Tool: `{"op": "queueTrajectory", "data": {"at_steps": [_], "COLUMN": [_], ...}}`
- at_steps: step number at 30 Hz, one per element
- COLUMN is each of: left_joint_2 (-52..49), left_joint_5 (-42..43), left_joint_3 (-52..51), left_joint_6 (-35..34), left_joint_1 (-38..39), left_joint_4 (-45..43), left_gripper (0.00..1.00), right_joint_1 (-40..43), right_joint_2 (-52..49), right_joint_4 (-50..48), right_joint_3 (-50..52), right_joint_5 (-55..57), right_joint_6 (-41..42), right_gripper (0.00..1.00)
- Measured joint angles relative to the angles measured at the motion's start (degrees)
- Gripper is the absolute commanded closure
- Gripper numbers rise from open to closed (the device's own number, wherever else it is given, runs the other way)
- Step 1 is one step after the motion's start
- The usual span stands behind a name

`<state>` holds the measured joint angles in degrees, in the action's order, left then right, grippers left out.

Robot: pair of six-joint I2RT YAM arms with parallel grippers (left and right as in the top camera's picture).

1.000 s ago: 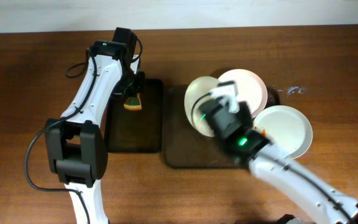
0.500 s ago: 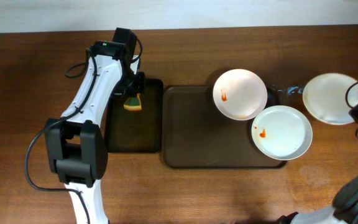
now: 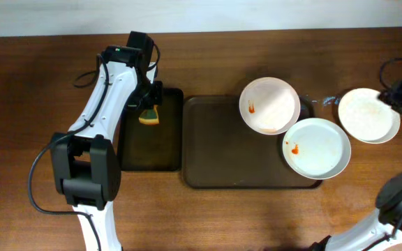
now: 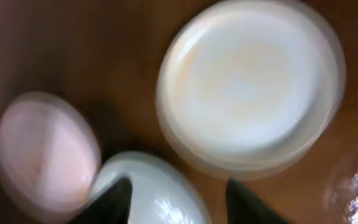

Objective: Clean dirty plates on tray and stack at the side
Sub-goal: 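Move right gripper to the next plate and pinch its rim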

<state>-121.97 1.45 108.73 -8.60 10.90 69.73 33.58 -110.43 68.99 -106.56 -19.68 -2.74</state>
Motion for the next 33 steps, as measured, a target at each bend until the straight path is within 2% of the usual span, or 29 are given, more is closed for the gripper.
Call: {"op": "queueTrajectory", "data": {"at_steps": [2, 4, 8, 10, 16, 21, 22, 23, 24, 25, 30, 33], "left_joint_2": [0.0, 0.0, 0.0, 0.0, 0.0, 0.0, 0.0, 0.0, 0.0, 0.0, 0.0, 0.0], "left_joint_5": [0.0, 0.0, 0.0, 0.0, 0.0, 0.0, 0.0, 0.0, 0.0, 0.0, 0.0, 0.0], "left_joint_3": [0.0, 0.0, 0.0, 0.0, 0.0, 0.0, 0.0, 0.0, 0.0, 0.0, 0.0, 0.0], "left_joint_6": [0.0, 0.0, 0.0, 0.0, 0.0, 0.0, 0.0, 0.0, 0.0, 0.0, 0.0, 0.0], "left_joint_1": [0.0, 0.0, 0.0, 0.0, 0.0, 0.0, 0.0, 0.0, 0.0, 0.0, 0.0, 0.0], "left_joint_4": [-0.1, -0.1, 0.0, 0.2, 0.3, 0.3, 0.3, 0.3, 0.3, 0.3, 0.3, 0.3], "left_gripper": [1.0, 1.0, 1.0, 1.0, 1.0, 1.0, 1.0, 1.0, 1.0, 1.0, 1.0, 1.0], "right_joint_1": [-6.3, -12.5, -24.1, -29.3, -29.7, -29.6, -29.6, -29.6, -29.6, -29.6, -29.6, -29.6], "right_joint_2": [0.8, 0.8, 0.7, 0.5, -0.9, -8.0, -8.2, -8.3, -8.4, -8.5, -8.7, -8.8], "right_joint_4": [7.8, 9.6, 4.3, -1.6, -15.5, -25.5, -26.5, -27.0, -27.1, -27.0, -25.5, -21.0], "right_joint_3": [-3.7, -3.3, -0.9, 1.7, 13.9, 20.5, 20.5, 20.5, 20.5, 20.5, 20.5, 20.5], "right_joint_5": [1.5, 3.2, 9.8, 16.1, 17.1, 13.6, 13.5, 13.4, 13.3, 13.3, 8.3, 4.5], "right_joint_6": [-2.6, -3.8, -2.1, -0.2, 1.1, 1.2, 1.2, 1.2, 1.3, 1.3, 1.7, 5.1], "right_gripper": [0.51, 0.5, 0.59, 0.55, 0.54, 0.54, 0.56, 0.61, 0.71, 0.76, 0.82, 0.87]}}
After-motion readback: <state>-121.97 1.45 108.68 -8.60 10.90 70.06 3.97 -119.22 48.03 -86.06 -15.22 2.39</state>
